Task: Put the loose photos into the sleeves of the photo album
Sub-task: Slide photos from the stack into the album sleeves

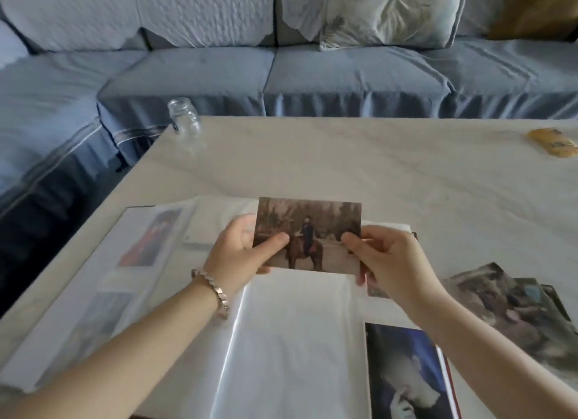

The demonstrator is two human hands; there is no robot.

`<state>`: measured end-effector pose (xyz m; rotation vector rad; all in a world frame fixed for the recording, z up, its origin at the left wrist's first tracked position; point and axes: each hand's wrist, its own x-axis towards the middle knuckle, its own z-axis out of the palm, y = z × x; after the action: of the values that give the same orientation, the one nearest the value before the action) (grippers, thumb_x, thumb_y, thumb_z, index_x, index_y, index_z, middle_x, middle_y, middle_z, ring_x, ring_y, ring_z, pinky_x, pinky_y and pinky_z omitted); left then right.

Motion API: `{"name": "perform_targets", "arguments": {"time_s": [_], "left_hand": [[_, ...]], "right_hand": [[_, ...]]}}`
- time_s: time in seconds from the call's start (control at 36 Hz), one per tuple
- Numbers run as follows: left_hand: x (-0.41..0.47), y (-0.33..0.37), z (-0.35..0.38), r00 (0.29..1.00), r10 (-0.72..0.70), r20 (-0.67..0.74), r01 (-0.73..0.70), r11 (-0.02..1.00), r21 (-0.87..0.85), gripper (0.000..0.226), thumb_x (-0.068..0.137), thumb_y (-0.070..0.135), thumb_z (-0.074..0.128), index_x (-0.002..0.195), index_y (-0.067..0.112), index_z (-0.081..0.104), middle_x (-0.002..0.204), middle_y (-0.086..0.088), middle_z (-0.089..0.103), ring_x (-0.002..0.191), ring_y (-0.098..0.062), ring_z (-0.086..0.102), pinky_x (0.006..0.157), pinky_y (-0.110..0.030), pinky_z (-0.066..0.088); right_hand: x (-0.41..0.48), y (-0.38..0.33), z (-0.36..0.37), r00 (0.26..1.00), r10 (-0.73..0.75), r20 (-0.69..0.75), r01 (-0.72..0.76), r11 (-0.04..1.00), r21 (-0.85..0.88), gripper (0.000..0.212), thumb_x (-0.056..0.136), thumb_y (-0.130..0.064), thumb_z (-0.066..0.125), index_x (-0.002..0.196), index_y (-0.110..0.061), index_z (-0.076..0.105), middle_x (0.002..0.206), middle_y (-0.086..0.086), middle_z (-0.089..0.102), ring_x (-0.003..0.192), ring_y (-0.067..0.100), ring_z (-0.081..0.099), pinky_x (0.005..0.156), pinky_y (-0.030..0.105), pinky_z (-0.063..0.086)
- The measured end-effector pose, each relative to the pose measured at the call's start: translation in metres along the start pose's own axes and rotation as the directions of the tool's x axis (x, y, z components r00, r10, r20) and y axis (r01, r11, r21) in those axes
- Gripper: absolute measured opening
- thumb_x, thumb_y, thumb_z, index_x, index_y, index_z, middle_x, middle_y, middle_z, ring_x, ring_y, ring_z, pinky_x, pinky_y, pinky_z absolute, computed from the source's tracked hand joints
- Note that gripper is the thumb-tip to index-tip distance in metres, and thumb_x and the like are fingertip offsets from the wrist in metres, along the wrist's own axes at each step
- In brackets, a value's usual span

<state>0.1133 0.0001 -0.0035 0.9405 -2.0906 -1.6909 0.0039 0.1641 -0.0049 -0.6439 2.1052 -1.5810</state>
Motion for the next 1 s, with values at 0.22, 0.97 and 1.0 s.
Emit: {"name": "perform_targets", "arguments": {"time_s": [0.22, 0.97, 1.0], "left_hand": [[0.013, -0.036, -0.068, 0.961, -0.105, -0.255, 0.063, 0.984, -0.166, 0.011, 0.094, 0.007, 0.052, 0.082, 0.005, 0.052, 0.05, -0.004, 0.062, 0.036, -0.013, 0.058, 0.034, -0.021, 0.046], [0.057, -0.117, -0.173, 0.75, 0.047, -0.659, -0.037, 0.999, 0.029, 0.062, 0.092, 0.0, 0.05, 0.145, 0.024, 0.027, 0.14, 0.014, 0.034, 0.121, -0.01, 0.042, 0.088, -0.012, 0.04], [0.058, -0.117, -0.171, 0.751, 0.063, -0.657, -0.051, 0.998, 0.037, 0.062, 0.093, -0.001, 0.049, 0.146, 0.022, 0.027, 0.139, 0.013, 0.034, 0.117, -0.009, 0.044, 0.08, -0.008, 0.043]], "right_hand": [[0.017, -0.006, 0.083, 0.98, -0.159, 0.123, 0.178, 0.97, -0.168, 0.021, 0.097, -0.029, 0.042, 0.102, -0.025, 0.062, 0.102, -0.004, 0.068, 0.079, 0.003, 0.063, 0.067, 0.011, 0.049], [0.038, 0.027, 0.164, 0.788, -0.315, 0.529, 0.607, 0.541, -0.582, 0.07, 0.078, -0.061, 0.011, 0.136, -0.039, 0.043, 0.152, -0.008, 0.025, 0.144, 0.013, 0.006, 0.107, 0.026, -0.023], [0.038, 0.027, 0.164, 0.788, -0.316, 0.528, 0.607, 0.539, -0.584, 0.07, 0.078, -0.061, 0.011, 0.136, -0.039, 0.043, 0.152, -0.008, 0.026, 0.144, 0.013, 0.007, 0.107, 0.026, -0.023]]}}
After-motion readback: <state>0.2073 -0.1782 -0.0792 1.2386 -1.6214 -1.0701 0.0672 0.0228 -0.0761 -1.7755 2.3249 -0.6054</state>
